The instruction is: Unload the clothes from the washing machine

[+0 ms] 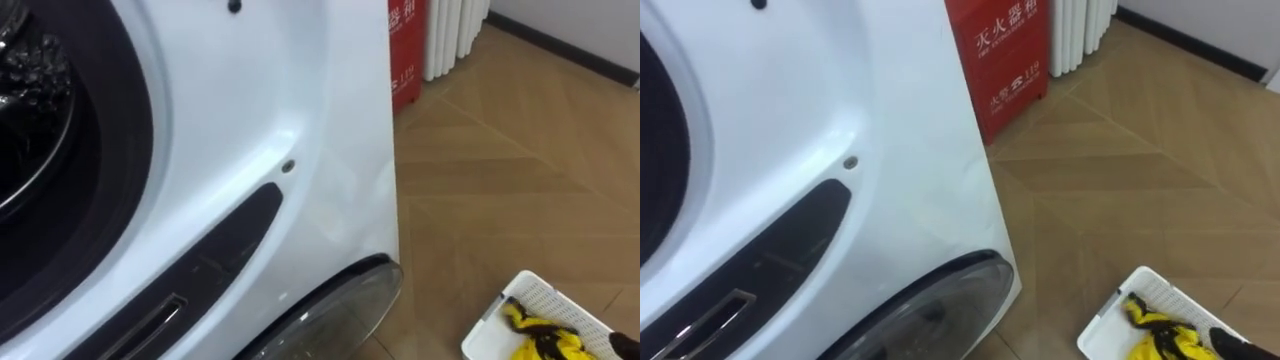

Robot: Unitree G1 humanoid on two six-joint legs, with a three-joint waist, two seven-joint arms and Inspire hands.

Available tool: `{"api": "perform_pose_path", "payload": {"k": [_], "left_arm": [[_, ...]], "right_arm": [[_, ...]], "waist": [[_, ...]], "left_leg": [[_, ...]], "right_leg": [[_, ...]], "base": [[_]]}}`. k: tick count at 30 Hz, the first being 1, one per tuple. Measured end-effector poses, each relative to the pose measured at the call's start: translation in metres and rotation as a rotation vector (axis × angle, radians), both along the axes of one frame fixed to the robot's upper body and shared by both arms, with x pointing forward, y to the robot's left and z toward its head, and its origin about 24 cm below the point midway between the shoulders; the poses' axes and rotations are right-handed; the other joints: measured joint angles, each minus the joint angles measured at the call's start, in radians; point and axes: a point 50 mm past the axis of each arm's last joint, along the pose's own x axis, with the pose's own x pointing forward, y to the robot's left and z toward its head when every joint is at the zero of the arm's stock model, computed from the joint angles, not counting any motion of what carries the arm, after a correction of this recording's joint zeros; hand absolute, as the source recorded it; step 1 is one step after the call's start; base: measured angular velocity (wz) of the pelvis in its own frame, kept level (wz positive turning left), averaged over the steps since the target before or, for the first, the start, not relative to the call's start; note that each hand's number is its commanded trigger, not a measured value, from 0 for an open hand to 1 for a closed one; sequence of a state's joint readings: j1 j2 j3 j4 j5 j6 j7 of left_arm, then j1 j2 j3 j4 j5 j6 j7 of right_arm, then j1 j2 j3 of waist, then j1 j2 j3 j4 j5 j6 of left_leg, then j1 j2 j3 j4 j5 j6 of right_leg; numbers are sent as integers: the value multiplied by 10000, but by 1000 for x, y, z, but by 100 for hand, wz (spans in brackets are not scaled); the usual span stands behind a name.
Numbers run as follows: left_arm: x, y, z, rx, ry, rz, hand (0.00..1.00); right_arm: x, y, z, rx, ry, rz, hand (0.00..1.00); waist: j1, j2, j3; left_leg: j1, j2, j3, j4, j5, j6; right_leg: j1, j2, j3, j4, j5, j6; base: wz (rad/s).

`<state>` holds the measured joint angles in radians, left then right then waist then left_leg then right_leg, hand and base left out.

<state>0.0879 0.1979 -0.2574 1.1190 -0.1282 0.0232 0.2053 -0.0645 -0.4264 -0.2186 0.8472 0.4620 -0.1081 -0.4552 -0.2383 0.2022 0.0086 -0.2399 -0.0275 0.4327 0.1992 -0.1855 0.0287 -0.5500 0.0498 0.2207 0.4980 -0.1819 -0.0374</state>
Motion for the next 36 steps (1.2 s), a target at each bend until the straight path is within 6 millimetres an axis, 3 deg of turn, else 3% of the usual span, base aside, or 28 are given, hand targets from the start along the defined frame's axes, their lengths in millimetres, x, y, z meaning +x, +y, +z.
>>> {"api": "perform_pose_path", "payload": {"k": [6, 12, 18, 20, 23, 25, 28, 31, 36], "left_arm": [[0, 1, 0, 12, -61, -2, 0], [-5, 4, 1, 41, -191, 106, 0], [-6, 6, 3, 209, -268, -107, 0], [-12, 11, 3, 352, -247, 275, 0], [-24, 13, 3, 613, -115, 556, 0], [-24, 11, 3, 644, -119, 800, 0], [-24, 9, 2, 717, -147, 935, 0], [-24, 8, 2, 748, -18, 760, 0], [-25, 11, 2, 877, 43, 800, 0]], "right_arm": [[-10, 0, -5, 76, 244, -90, 0], [-43, 5, -27, 831, 948, -231, 0], [-88, 28, -67, 2507, 2404, -699, 0], [-102, 37, -78, 3121, 2894, -879, 0], [-114, 50, -89, 3775, 3327, -822, 0], [-119, 60, -95, 4229, 3509, -732, 0], [-133, 79, -107, 4877, 4286, -263, 0], [-134, 95, -114, 5038, 5289, 1190, 0], [-120, 112, -118, 4651, 6466, 3994, 0]], "waist": [[9, 7, -6], [82, -181, -10], [411, -663, -65], [558, -927, -100], [575, -1228, -96], [722, -1395, -158], [1065, -1638, -103], [1235, -1710, -113], [1670, -1910, -34]], "left_leg": [[200, 53, -265, -5, 0, 0], [845, 166, -333, -114, 1, -4], [1607, 283, -1036, -257, 3, -7], [2091, 325, -1354, -365, 8, -17], [2459, 362, -1623, -388, 8, -18], [2567, 359, -1978, -408, 8, -18], [2840, 380, -2185, -491, 7, -19], [2899, 410, -2306, -493, 6, -21], [3088, 514, -2525, -493, -10, -47]], "right_leg": [[340, -19, -196, -165, 10, -27], [1254, -133, -768, -495, -94, -122], [2529, -229, -1575, -1139, -150, -208], [3187, -231, -1868, -1551, -130, -225], [3933, -280, -2264, -2077, -81, -222], [4225, -290, -2457, -2322, -52, -225], [4742, -274, -2674, -2705, -21, -235], [5036, -276, -2957, -2958, 17, -272], [5395, -246, -3195, -3177, 32, -307]], "base": [[9], [24], [38], [35], [38], [32], [25], [22], [12]]}}
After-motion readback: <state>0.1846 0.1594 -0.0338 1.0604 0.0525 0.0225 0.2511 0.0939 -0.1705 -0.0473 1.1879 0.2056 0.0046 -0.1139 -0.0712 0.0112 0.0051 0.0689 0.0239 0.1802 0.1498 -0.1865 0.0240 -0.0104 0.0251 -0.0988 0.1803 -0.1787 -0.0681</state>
